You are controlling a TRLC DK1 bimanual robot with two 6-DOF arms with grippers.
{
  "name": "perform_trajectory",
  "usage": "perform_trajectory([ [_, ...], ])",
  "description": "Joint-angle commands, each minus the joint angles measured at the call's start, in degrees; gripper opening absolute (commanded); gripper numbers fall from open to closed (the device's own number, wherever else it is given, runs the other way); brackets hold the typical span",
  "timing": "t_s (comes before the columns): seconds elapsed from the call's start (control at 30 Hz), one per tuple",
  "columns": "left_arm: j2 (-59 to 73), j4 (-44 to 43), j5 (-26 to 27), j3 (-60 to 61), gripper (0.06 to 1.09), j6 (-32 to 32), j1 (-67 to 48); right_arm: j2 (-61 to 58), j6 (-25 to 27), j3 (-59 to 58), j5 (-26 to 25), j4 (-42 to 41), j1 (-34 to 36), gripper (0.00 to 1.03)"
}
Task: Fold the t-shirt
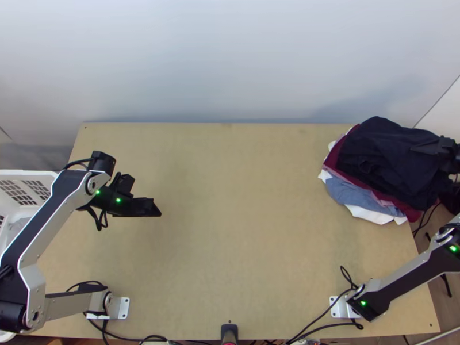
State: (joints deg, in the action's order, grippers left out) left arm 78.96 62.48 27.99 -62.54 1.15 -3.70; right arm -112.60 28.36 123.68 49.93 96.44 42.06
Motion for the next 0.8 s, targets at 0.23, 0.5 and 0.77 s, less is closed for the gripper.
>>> perform_trajectory([
  [0.23, -0.91, -0.16, -0.30, 0.93, 1.05, -0.62, -0.87, 6.25, 1.08, -0.37, -0.71, -0.38, 7.59, 0.99],
  [0.5, -1.61, -0.16, -0.30, 0.84, 1.05, -0.88, -1.66, 12.31, 6.45, -5.82, -1.15, -0.38, 14.01, 0.99],
  [0.77, -8.29, -1.48, -1.88, -0.65, 1.05, -4.58, -1.39, 24.09, 7.85, -14.17, -1.06, -2.14, 17.09, 0.99],
])
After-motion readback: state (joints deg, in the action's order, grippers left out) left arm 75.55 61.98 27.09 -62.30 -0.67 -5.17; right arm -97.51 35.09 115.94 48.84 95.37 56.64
